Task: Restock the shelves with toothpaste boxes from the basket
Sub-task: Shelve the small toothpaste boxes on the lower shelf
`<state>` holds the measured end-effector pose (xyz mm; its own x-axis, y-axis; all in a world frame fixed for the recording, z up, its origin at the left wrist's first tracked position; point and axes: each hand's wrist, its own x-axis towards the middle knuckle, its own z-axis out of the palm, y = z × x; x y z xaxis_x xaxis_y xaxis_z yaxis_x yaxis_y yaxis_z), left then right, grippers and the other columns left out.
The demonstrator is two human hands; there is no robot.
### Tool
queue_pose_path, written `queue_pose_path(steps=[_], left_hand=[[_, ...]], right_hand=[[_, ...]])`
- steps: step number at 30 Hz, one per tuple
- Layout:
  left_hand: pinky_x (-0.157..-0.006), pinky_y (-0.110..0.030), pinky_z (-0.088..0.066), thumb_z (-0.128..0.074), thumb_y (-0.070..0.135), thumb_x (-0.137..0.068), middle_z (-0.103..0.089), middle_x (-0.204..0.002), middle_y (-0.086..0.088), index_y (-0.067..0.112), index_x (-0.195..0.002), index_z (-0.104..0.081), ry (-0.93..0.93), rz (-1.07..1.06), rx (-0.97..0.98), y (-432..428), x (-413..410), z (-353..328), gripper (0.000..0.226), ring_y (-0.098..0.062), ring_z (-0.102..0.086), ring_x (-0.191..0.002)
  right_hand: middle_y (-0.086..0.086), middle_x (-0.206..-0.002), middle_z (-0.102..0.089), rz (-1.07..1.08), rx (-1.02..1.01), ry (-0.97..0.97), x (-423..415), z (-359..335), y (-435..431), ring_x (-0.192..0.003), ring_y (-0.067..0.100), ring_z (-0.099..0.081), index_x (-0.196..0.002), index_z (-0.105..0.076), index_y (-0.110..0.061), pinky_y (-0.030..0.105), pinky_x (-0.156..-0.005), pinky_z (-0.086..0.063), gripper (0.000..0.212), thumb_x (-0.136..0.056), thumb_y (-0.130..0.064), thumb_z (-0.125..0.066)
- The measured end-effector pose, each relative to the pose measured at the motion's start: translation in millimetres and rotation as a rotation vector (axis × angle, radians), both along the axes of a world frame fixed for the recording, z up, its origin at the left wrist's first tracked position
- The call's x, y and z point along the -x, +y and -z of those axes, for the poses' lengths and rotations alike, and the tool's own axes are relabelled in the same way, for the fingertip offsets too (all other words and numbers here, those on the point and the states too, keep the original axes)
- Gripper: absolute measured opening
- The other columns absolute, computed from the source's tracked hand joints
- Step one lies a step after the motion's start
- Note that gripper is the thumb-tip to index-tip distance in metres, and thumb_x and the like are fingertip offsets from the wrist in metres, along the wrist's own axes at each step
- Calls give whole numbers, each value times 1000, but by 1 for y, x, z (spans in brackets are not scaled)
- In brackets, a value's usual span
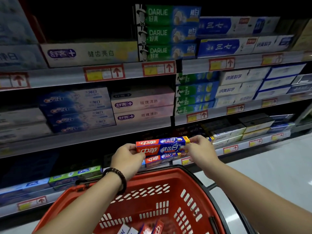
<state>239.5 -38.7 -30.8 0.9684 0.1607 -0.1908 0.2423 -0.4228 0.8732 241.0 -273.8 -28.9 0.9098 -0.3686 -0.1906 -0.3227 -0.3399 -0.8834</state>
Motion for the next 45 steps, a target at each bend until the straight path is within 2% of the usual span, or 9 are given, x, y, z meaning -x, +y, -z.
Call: queue_pose_path(steps=[3, 6, 11, 17, 26, 31, 35, 39, 45], left_hand=[[-64, -21, -49, -75, 21, -92, -75, -103, 6, 22, -113, -70, 18, -10, -4, -6, -19, 9, 22, -10, -68, -85], [-63, -20, -46, -73, 18, -95, -73, -99, 5, 20, -111, -70, 49, -8, 20, -11, -38, 22, 17, -7, -65, -82], [-95, -41, -58, -73, 17, -91, -73, -92, 4, 27, -84, -68, 107, -14, 23, -15, -68, 38, 14, -18, -69, -92], [-91, -55, -60, -76, 36, -57, -73, -79, -7, 15, -80, -69, 146, -70, 73, -13, -112, 80, 32, -31, -72, -84], [-93, -50, -61, -77, 15, -87, -70, -93, -13, 3, -92, -67, 210, -191, 159, -14, -144, 104, 16, -32, -72, -94], [-94, -44, -61, -67, 13, -96, -67, -112, -12, 7, -104, -65, 277, -207, 211, -16, -160, 117, 11, -28, -68, -104], [-92, -45, -62, -64, 13, -98, -67, -107, -10, 10, -94, -63, 302, -210, 171, -19, -163, 132, 5, -25, -69, -96], [-85, -42, -63, -54, 9, -101, -67, -109, -12, 3, -119, -61, 310, -230, 131, -20, -164, 143, 21, -23, -69, -81], [-89, -46, -63, -52, 11, -103, -66, -116, -12, 4, -131, -59, 316, -184, 77, -21, -166, 147, 30, -24, -69, -82]], right_hand=[[-3, -103, -72, -36, 22, 11, -19, 15, -7, -96, 18, -71, -100, -60, -28, 46, -84, -60, 20, -93, -19, -76], [-1, -105, -73, -68, 1, 28, -36, 29, -13, -95, 17, -70, -108, -62, -23, 36, -74, -53, 18, -95, -14, -72], [2, -104, -75, -62, -5, 62, -64, 52, -20, -93, 22, -71, -109, -65, -22, 36, -69, -52, 23, -91, -9, -66], [13, -98, -71, -55, -89, 96, -104, 76, -22, -77, 25, -64, -120, -63, -16, 46, -67, -56, 27, -95, -5, -59], [24, -101, -69, -59, -64, 163, -143, 107, -21, -72, 26, -65, -149, -45, -3, 38, -59, -50, 52, -98, -4, -56], [21, -82, -64, -59, -88, 200, -160, 109, -18, -49, 22, -60, -124, -54, 3, 29, -42, -40, 34, -91, -1, -55], [10, -61, -56, -83, -99, 229, -166, 109, -10, -32, 16, -48, -93, -58, 1, 25, -37, -32, 5, -94, -1, -53], [-3, -37, -50, -119, -121, 271, -165, 116, -5, -29, 13, -43, -84, -56, -2, 21, -34, -30, 12, -96, -3, -54], [-2, -38, -48, -113, -139, 280, -163, 126, -5, -29, 13, -39, -81, -57, -4, 21, -36, -28, 14, -94, -6, -59]])
